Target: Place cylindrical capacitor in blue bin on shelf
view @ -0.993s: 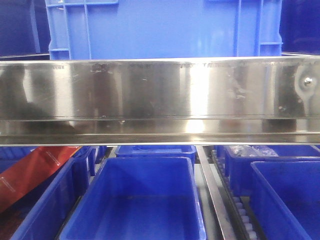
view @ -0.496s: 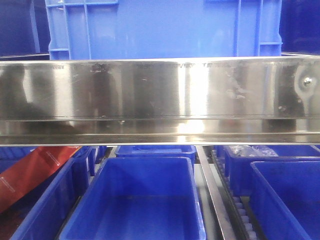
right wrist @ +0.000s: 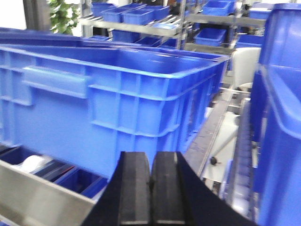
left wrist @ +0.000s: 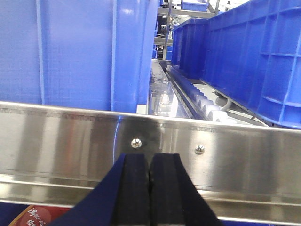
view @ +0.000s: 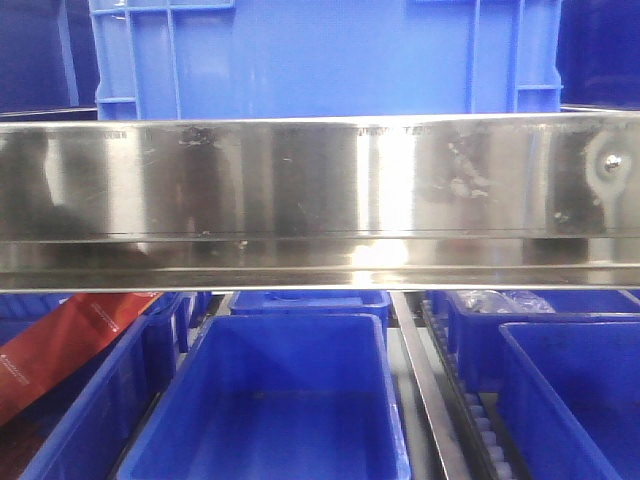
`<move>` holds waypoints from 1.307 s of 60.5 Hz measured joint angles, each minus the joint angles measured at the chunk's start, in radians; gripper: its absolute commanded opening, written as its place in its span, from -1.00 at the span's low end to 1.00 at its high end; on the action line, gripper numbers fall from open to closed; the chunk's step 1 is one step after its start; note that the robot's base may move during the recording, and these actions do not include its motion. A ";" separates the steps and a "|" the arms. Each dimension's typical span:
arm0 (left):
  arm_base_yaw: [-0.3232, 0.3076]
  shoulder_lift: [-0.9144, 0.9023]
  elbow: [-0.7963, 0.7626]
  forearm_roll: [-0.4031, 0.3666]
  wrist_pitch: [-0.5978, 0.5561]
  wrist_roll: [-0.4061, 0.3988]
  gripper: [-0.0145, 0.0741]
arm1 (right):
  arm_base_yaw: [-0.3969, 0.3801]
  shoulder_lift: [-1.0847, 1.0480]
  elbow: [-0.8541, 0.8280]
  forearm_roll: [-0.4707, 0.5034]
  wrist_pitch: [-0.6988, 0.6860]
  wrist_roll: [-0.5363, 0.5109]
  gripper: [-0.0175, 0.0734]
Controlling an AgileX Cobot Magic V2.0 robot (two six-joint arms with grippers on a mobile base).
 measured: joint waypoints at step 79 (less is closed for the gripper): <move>0.000 -0.002 0.000 -0.002 0.000 0.000 -0.92 | -0.415 -0.332 0.456 0.066 -0.115 0.000 -0.97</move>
